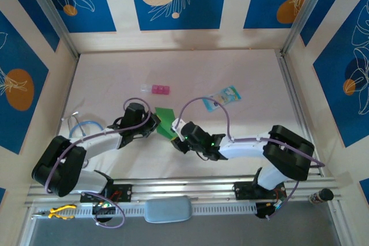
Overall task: Fold a paper plane with a square sheet of paper (pick it up from the middle)
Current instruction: Fourth fold the wing at the center of the table.
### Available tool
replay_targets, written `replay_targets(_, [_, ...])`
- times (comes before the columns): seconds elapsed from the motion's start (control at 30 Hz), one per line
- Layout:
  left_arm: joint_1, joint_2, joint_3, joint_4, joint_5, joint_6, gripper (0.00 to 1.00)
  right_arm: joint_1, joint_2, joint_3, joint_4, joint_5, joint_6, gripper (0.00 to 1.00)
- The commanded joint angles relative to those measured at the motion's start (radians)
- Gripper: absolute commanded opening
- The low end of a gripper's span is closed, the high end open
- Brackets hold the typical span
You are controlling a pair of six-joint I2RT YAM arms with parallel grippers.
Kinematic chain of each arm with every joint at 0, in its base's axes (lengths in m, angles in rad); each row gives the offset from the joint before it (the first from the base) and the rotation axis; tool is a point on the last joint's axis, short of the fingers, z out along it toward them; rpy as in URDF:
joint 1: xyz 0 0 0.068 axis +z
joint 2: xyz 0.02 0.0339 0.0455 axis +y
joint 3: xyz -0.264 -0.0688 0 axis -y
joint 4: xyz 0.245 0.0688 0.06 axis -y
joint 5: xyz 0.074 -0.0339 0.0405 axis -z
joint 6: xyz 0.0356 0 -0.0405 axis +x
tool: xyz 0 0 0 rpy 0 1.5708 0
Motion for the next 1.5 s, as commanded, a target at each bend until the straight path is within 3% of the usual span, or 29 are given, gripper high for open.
replay_targets(0.0, [-0.015, -0.023, -0.011, -0.025, -0.048, -0.035, 0.00, 0.025, 0.044, 0.001, 0.117, 0.116, -0.118, 0.33])
replay_targets(0.43, [-0.023, -0.021, -0.007, -0.024, -0.050, -0.033, 0.00, 0.064, 0.190, 0.065, 0.144, 0.220, -0.221, 0.32])
replay_targets(0.73, [-0.023, -0.022, -0.004, -0.034, -0.056, -0.026, 0.00, 0.069, 0.192, 0.055, 0.127, 0.215, -0.193, 0.17])
replay_targets(1.0, [-0.021, -0.044, 0.002, -0.079, -0.072, 0.003, 0.18, 0.059, 0.188, 0.043, 0.128, 0.210, -0.192, 0.09])
replay_targets(1.13, [-0.017, -0.048, 0.025, -0.133, -0.078, 0.035, 0.38, 0.047, 0.176, 0.028, 0.146, 0.190, -0.201, 0.07])
replay_targets(1.37, [0.020, 0.008, 0.039, -0.119, -0.010, 0.060, 0.41, 0.038, 0.166, 0.010, 0.168, 0.168, -0.206, 0.06])
replay_targets(1.47, [0.028, 0.042, 0.058, -0.114, 0.019, 0.074, 0.37, 0.037, 0.163, 0.006, 0.174, 0.172, -0.197, 0.06])
